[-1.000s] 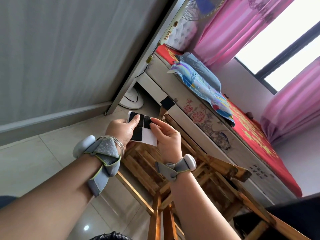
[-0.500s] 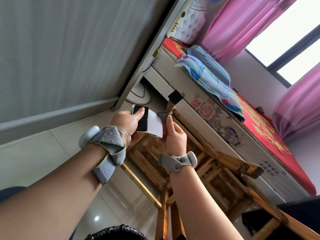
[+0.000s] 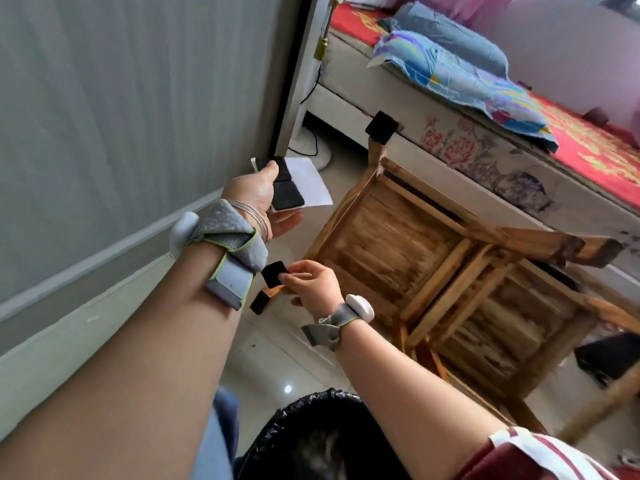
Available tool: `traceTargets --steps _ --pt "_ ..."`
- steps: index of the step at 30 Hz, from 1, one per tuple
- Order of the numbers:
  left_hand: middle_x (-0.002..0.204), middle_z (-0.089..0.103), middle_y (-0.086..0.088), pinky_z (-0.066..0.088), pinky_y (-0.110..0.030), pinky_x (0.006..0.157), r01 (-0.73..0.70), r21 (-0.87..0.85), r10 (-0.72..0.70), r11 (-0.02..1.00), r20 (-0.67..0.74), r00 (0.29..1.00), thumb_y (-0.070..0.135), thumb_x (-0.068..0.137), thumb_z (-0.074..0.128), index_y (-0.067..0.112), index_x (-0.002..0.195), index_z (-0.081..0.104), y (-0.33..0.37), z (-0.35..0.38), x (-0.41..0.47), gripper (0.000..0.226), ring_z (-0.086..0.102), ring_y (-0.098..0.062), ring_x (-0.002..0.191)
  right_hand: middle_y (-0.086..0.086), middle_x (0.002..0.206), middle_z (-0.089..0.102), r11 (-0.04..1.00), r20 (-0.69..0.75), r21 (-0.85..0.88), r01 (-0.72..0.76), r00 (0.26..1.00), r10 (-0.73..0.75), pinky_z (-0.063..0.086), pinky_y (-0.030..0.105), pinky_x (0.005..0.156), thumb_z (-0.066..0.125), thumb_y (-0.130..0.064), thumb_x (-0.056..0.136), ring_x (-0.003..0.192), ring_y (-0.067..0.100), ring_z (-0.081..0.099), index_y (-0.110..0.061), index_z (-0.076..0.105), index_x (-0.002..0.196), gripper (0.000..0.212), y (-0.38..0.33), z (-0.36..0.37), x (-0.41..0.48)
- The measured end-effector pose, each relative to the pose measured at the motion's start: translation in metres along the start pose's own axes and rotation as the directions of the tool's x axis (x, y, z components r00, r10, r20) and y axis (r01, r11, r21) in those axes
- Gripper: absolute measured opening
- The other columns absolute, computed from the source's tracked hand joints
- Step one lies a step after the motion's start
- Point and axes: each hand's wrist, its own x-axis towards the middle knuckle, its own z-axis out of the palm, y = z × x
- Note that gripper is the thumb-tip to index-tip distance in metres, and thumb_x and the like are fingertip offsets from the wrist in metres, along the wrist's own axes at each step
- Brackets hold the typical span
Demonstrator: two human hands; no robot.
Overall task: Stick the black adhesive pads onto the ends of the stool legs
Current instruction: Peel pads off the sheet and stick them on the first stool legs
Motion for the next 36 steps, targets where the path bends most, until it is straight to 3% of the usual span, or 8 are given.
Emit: traceTargets --steps 5,8,10,13,18,23,36 --pt "0.075 0.060 -0.004 0.050 -0.027 0.035 0.000 0.031 -0.001 1.000 0.040 0.999 0.035 0.090 0.053 0.017 0.076 0.054 0.004 -0.002 -0.002 0.023 0.060 -0.020 0.064 -0.016 0.050 0.057 0.978 0.004 -0.205 -0.038 0.999 0.040 0.043 0.011 0.045 0.075 -0.017 0.078 0.050 -0.001 0.054 -0.018 0.067 0.082 0.009 0.023 0.029 0.005" --pt "0.076 0.061 -0.004 0.050 -0.026 0.036 -0.015 0.023 0.014 1.000 0.048 0.999 0.030 0.089 0.056 0.016 0.077 0.055 0.005 -0.005 0.003 0.018 0.060 -0.019 0.065 -0.016 0.061 0.053 0.937 -0.057 -0.348 -0.007 0.998 -0.014 0.039 0.013 0.048 0.077 -0.022 0.074 0.054 -0.002 0.053 -0.023 0.063 0.098 0.027 0.028 0.037 0.003" --pt "0.078 0.061 -0.003 0.050 -0.024 0.037 -0.016 0.042 0.013 0.999 0.073 0.997 0.027 0.088 0.058 0.017 0.078 0.056 0.005 -0.007 0.004 0.014 0.061 -0.018 0.068 -0.013 0.067 0.054 0.899 -0.096 -0.439 0.000 0.994 -0.047 0.041 0.024 0.054 0.078 -0.026 0.071 0.061 0.003 0.052 -0.029 0.050 0.091 0.035 0.030 0.037 0.002" --pt "0.081 0.062 -0.003 0.049 -0.022 0.038 -0.028 0.071 0.022 0.997 0.080 0.997 0.025 0.085 0.062 0.018 0.079 0.057 0.004 -0.008 0.004 0.011 0.061 -0.020 0.071 0.001 0.081 0.062 0.857 -0.133 -0.515 -0.023 0.990 -0.054 0.046 0.033 0.060 0.077 -0.029 0.072 0.071 0.022 0.059 -0.026 0.038 0.087 0.042 0.028 0.036 0.005" --pt "0.076 0.061 -0.003 0.049 -0.022 0.038 -0.029 0.048 0.026 0.998 0.061 0.998 0.023 0.085 0.062 0.017 0.076 0.056 0.005 -0.010 0.006 0.012 0.060 -0.018 0.067 0.000 0.077 0.055 0.847 -0.178 -0.527 -0.066 0.983 -0.034 0.036 0.030 0.052 0.075 -0.029 0.074 0.066 0.020 0.053 -0.026 0.036 0.087 0.041 0.030 0.032 0.006" --pt "0.079 0.063 -0.004 0.049 -0.023 0.039 -0.023 0.059 0.020 0.998 0.050 0.999 0.025 0.083 0.065 0.016 0.079 0.057 0.005 -0.013 0.010 0.012 0.062 -0.020 0.068 0.000 0.078 0.059 0.853 -0.180 -0.518 -0.059 0.983 -0.041 0.040 0.031 0.055 0.074 -0.030 0.074 0.069 0.022 0.056 -0.025 0.039 0.083 0.037 0.036 0.033 0.008" --pt "0.079 0.064 -0.005 0.049 -0.023 0.041 -0.031 0.072 0.028 0.997 0.043 0.999 0.025 0.081 0.067 0.016 0.080 0.057 0.003 -0.013 0.011 0.013 0.063 -0.022 0.069 -0.005 0.075 0.057 0.839 -0.170 -0.542 -0.044 0.984 -0.058 0.033 0.027 0.049 0.072 -0.031 0.077 0.063 0.013 0.052 -0.029 0.040 0.080 0.033 0.040 0.037 0.017"
